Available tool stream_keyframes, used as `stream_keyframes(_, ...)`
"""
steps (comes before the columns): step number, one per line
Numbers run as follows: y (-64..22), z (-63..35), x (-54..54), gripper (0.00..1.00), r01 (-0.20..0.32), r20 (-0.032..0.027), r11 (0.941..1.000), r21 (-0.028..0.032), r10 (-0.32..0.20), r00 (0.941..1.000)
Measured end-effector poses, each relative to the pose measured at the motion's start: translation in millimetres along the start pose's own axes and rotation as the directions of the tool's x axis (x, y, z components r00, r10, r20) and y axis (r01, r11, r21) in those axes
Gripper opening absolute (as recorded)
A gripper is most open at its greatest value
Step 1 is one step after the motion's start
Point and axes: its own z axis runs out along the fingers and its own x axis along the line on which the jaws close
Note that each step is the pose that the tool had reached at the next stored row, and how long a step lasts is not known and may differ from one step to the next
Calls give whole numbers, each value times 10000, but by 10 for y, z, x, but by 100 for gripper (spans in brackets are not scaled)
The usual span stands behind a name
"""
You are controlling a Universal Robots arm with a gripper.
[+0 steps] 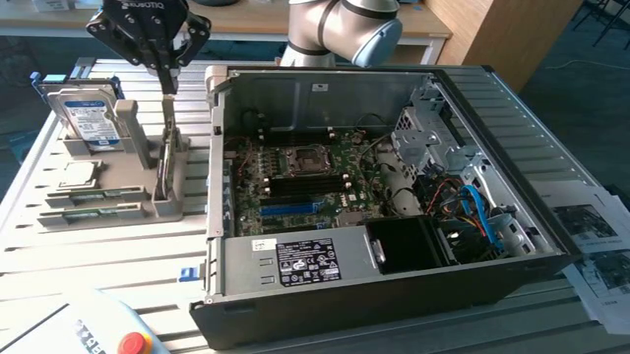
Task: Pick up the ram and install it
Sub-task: 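Reach for the ram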
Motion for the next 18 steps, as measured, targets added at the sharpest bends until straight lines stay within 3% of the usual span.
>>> stream_keyframes(18, 28, -2, 362, 10, -1, -4, 10000, 0, 1, 10000)
